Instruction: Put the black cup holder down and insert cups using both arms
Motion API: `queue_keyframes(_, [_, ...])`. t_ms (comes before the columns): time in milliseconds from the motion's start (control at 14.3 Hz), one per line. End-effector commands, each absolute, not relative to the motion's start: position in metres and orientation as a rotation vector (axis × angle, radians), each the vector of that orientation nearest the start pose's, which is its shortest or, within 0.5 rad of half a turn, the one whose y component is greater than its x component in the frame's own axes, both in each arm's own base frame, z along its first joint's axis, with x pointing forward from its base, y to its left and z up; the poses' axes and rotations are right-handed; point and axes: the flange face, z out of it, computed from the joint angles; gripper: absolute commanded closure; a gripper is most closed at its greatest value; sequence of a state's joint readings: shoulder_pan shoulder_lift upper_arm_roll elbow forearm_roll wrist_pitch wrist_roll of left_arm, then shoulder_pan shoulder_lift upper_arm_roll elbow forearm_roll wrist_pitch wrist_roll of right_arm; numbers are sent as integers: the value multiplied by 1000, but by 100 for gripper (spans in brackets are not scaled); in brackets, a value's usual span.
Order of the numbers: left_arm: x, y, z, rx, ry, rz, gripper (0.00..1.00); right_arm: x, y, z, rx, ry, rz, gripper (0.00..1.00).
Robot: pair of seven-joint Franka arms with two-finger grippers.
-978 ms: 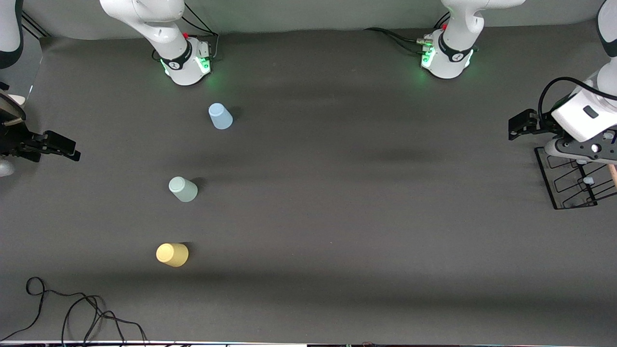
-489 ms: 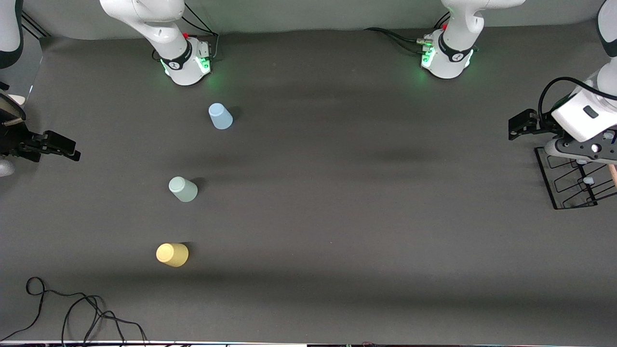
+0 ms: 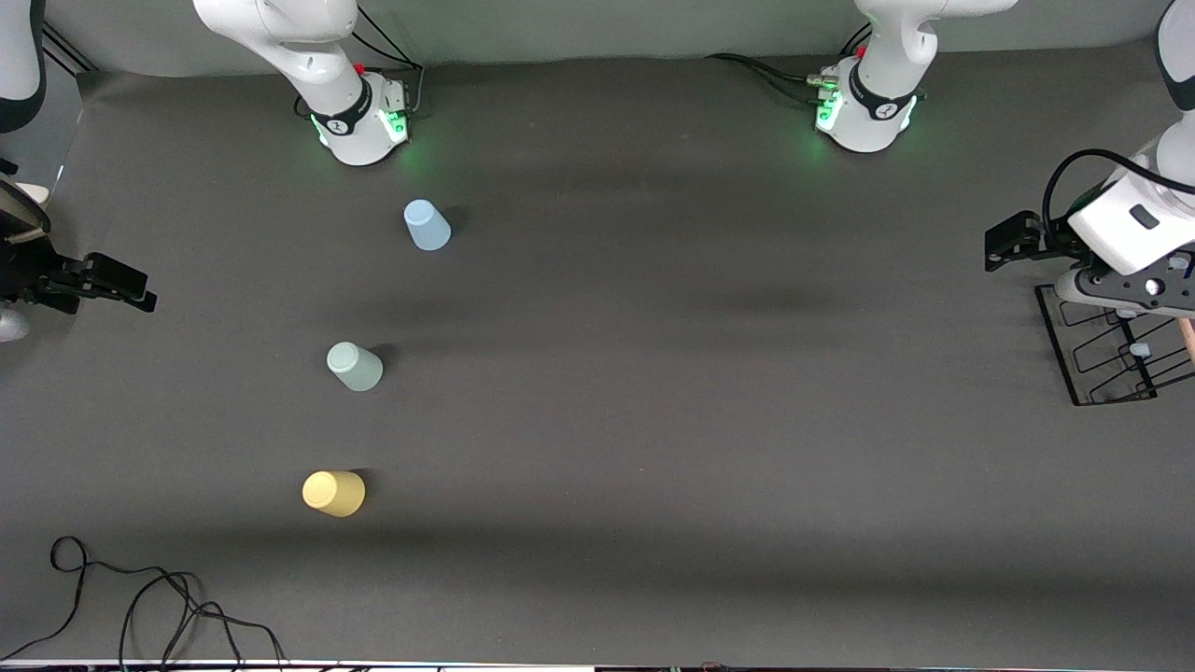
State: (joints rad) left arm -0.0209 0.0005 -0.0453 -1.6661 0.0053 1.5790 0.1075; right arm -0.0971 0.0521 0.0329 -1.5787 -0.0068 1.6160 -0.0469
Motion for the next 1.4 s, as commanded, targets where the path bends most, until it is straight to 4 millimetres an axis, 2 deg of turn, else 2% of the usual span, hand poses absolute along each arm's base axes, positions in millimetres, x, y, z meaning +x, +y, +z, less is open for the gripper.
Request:
queue_keyframes(0, [550, -34, 586, -3122, 284, 147, 0, 571, -37, 602, -3150, 4, 15, 0])
queue_keyframes(419, [550, -34, 586, -3122, 284, 147, 0, 573, -35, 599, -3151, 4, 23, 0])
queue_keyframes(978, [550, -34, 586, -3122, 284, 147, 0, 570, -21, 605, -3151, -44, 8, 0])
queue_keyframes(1327, [550, -35, 586, -3122, 286, 147, 0, 569, -24, 607, -3152, -32, 6, 0])
